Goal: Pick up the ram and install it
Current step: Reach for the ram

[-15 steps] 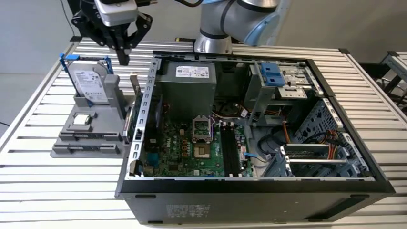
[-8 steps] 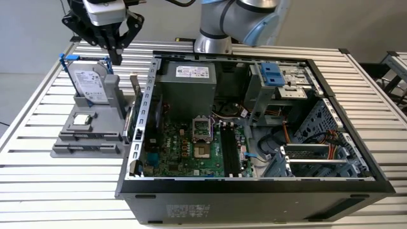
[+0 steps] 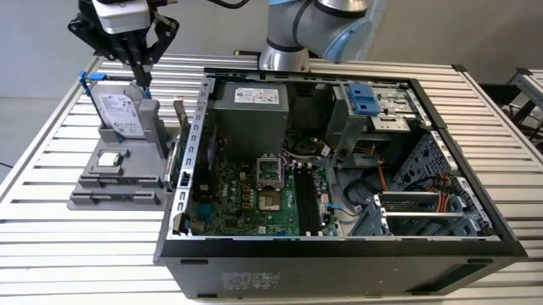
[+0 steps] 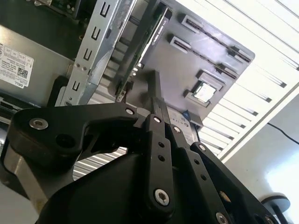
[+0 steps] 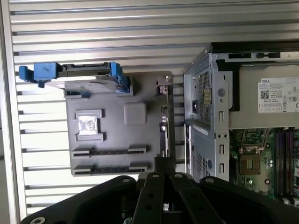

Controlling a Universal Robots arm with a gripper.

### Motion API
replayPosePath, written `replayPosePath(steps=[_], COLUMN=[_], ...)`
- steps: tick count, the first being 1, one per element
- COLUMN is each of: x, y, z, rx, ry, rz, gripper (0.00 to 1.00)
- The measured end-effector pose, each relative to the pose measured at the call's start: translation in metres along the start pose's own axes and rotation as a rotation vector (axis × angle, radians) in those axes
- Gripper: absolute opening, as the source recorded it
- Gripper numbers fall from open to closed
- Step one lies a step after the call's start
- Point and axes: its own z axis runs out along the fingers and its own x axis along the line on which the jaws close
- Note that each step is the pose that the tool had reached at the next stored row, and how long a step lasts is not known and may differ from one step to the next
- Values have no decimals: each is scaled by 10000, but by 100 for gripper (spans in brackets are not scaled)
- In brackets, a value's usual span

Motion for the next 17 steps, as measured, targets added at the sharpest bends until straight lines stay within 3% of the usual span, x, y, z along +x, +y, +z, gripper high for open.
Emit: replayPosePath(steps=[17], x=[348], y=[-21], z=[-8], rx=[-1], ry=[2], rz=[-51], gripper=[0])
